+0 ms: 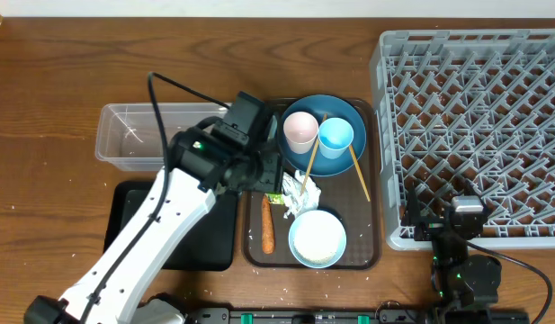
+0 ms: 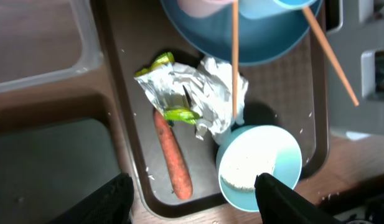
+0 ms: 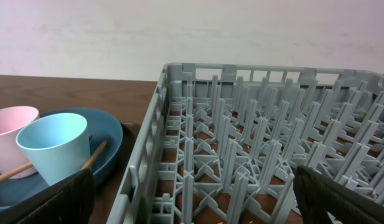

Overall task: Sort waste into correct bins and load items into the dishwasher rack
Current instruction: 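Reach left gripper to the foil wrapper on the brown tray and grasp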

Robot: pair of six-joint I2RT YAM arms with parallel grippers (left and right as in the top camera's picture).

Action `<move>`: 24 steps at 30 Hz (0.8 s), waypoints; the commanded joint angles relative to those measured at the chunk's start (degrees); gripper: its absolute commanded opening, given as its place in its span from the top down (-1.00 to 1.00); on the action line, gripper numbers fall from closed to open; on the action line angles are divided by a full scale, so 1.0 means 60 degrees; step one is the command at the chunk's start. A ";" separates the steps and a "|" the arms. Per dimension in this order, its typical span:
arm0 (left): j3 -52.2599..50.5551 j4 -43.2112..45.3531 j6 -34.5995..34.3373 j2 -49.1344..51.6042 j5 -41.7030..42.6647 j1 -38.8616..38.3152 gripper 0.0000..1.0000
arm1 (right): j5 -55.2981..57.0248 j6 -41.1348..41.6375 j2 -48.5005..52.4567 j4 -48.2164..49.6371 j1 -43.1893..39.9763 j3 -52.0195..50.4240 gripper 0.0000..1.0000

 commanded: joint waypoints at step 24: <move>-0.1348 0.2524 -0.0736 0.3238 -0.0120 -0.0725 0.56 | -0.0033 -0.0073 0.0000 -0.0036 -0.0186 -0.0011 -0.98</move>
